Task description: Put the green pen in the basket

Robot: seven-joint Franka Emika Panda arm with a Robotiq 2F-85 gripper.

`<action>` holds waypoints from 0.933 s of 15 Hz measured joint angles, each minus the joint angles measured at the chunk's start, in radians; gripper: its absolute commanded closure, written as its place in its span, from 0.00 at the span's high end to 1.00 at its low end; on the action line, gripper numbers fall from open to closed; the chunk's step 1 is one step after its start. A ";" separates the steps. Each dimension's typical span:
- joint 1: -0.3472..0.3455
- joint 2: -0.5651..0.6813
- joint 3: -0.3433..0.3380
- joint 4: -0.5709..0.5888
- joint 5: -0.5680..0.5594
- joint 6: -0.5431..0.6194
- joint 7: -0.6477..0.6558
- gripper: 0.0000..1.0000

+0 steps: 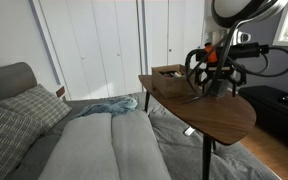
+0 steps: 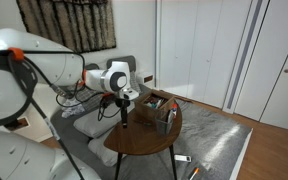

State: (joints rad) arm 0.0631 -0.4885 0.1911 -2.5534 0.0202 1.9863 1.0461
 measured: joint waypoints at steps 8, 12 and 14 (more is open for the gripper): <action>-0.082 0.000 0.010 0.006 -0.010 0.059 0.209 1.00; -0.110 0.106 0.016 0.065 -0.044 0.132 0.309 0.93; -0.110 0.162 0.022 0.091 -0.072 0.170 0.353 0.71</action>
State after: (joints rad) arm -0.0466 -0.3266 0.2136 -2.4622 -0.0520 2.1567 1.3991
